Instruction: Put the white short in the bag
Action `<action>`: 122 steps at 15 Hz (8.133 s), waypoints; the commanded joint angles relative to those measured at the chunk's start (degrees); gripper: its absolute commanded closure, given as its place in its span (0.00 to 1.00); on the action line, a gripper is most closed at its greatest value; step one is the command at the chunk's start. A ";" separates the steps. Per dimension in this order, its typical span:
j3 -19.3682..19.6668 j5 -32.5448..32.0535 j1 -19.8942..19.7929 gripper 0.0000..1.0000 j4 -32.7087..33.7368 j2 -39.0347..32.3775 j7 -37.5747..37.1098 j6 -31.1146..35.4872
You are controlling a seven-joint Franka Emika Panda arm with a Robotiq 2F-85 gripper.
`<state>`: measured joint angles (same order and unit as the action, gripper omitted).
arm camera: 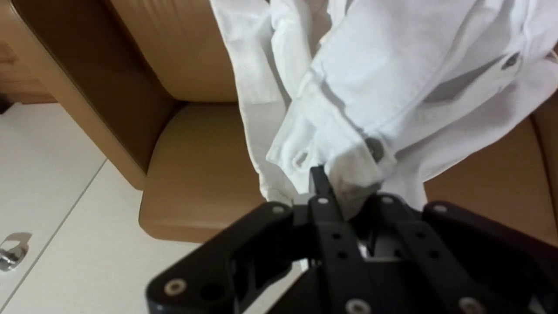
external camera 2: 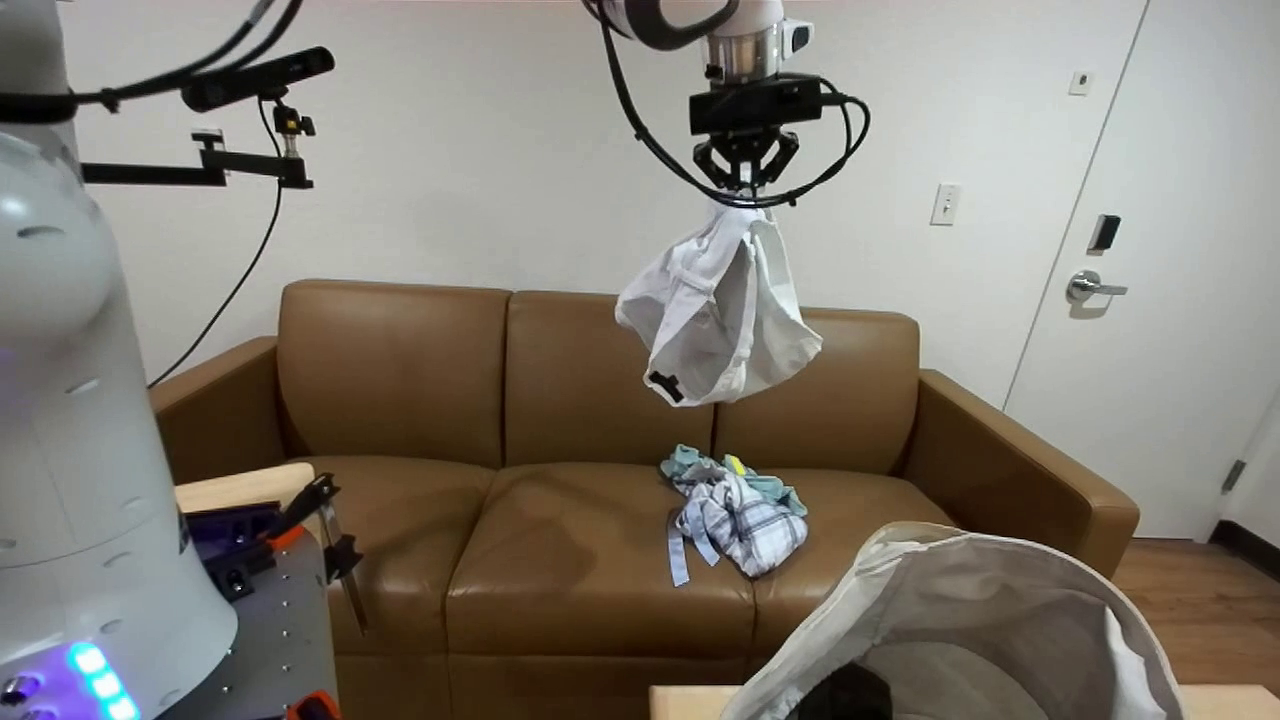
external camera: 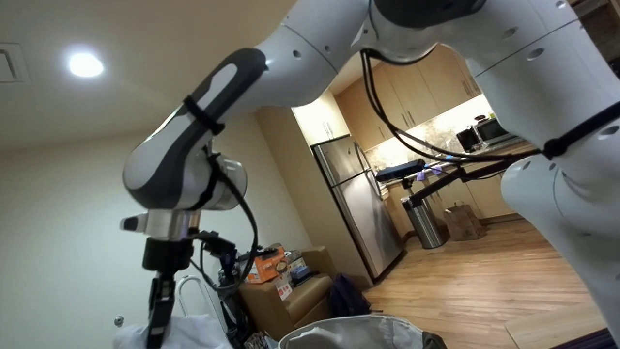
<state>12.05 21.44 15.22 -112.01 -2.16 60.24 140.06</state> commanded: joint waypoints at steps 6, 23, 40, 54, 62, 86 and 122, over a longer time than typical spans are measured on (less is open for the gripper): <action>-0.15 -12.83 -18.88 0.94 -13.78 22.63 -7.38 -8.08; 11.48 -10.53 -25.25 0.94 -13.00 16.93 -21.55 -0.69; 18.56 -3.98 -25.43 0.93 -28.85 12.11 -25.05 24.14; 45.76 46.78 -0.73 0.86 -28.80 2.80 15.75 15.07; 44.03 61.63 -1.43 0.92 -24.03 -12.26 21.15 12.33; 12.69 36.22 -35.78 0.00 -15.97 -14.07 -0.09 -5.84; -10.10 -20.44 -15.70 0.00 -37.32 2.57 -69.54 8.43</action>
